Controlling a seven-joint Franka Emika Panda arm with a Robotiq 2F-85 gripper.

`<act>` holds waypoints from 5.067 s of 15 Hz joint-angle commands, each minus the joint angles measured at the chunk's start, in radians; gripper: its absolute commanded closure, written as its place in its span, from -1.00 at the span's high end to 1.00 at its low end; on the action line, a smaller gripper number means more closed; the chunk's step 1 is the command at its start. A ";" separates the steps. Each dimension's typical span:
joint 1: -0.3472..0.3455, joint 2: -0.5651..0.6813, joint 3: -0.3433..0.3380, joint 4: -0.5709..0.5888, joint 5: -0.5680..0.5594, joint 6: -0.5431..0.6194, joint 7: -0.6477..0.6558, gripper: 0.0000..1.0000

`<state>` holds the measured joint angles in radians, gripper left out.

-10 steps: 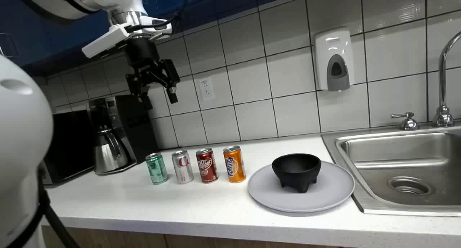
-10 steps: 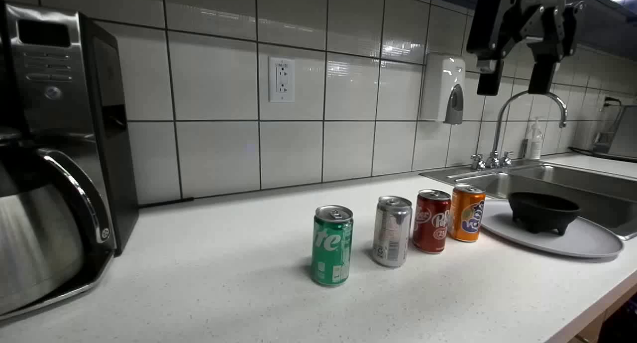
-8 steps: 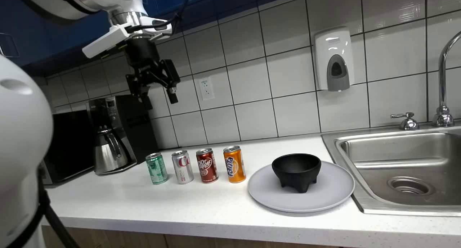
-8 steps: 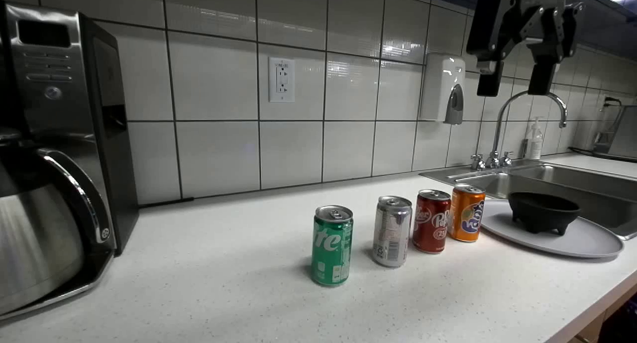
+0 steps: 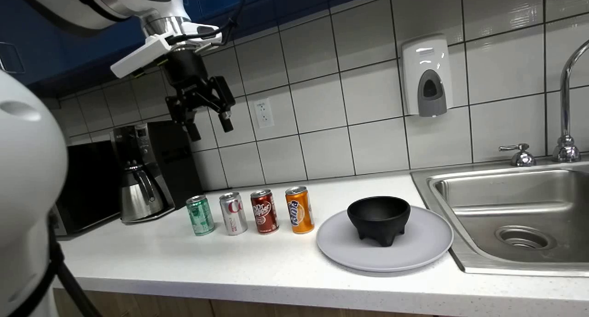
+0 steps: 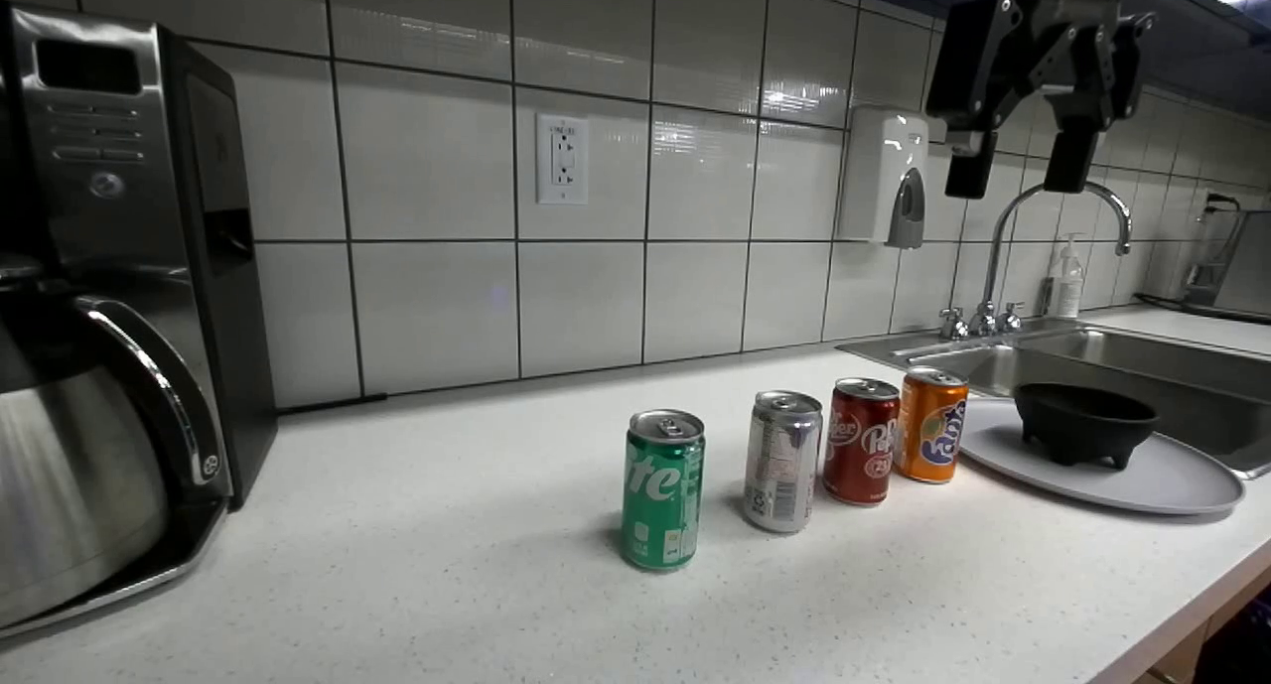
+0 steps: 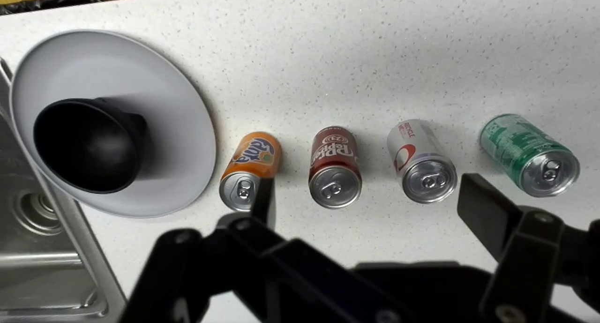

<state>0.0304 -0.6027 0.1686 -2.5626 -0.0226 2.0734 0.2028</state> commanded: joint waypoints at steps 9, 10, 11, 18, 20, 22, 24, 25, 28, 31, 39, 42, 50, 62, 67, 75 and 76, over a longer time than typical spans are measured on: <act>-0.056 -0.027 -0.097 -0.121 -0.070 0.179 -0.024 1.00; -0.065 -0.021 -0.113 -0.124 -0.074 0.189 -0.034 1.00; -0.073 -0.015 -0.126 -0.128 -0.080 0.202 -0.042 1.00; -0.128 0.088 -0.214 -0.113 -0.075 0.301 -0.111 1.00; -0.140 0.131 -0.232 -0.099 -0.070 0.327 -0.115 1.00; -0.151 0.176 -0.247 -0.086 -0.065 0.356 -0.115 1.00; -0.163 0.215 -0.259 -0.075 -0.063 0.380 -0.110 1.00; -0.168 0.232 -0.265 -0.069 -0.061 0.389 -0.108 1.00; -0.180 0.285 -0.281 -0.050 -0.055 0.410 -0.102 1.00; -0.187 0.332 -0.292 -0.030 -0.049 0.422 -0.096 1.00; -0.199 0.450 -0.335 0.016 -0.010 0.452 -0.091 1.00; -0.204 0.493 -0.348 0.033 0.011 0.461 -0.092 1.00; -0.212 0.619 -0.365 0.108 0.008 0.490 -0.075 1.00; -0.208 0.778 -0.376 0.201 0.037 0.502 -0.072 1.00; -0.206 0.788 -0.379 0.216 0.035 0.500 -0.068 -0.02; -0.201 0.756 -0.392 0.202 0.008 0.495 -0.059 -1.00; -0.200 0.747 -0.394 0.202 0.000 0.494 -0.057 -0.99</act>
<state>-0.1695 0.1699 -0.2227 -2.3577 -0.0007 2.5769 0.1222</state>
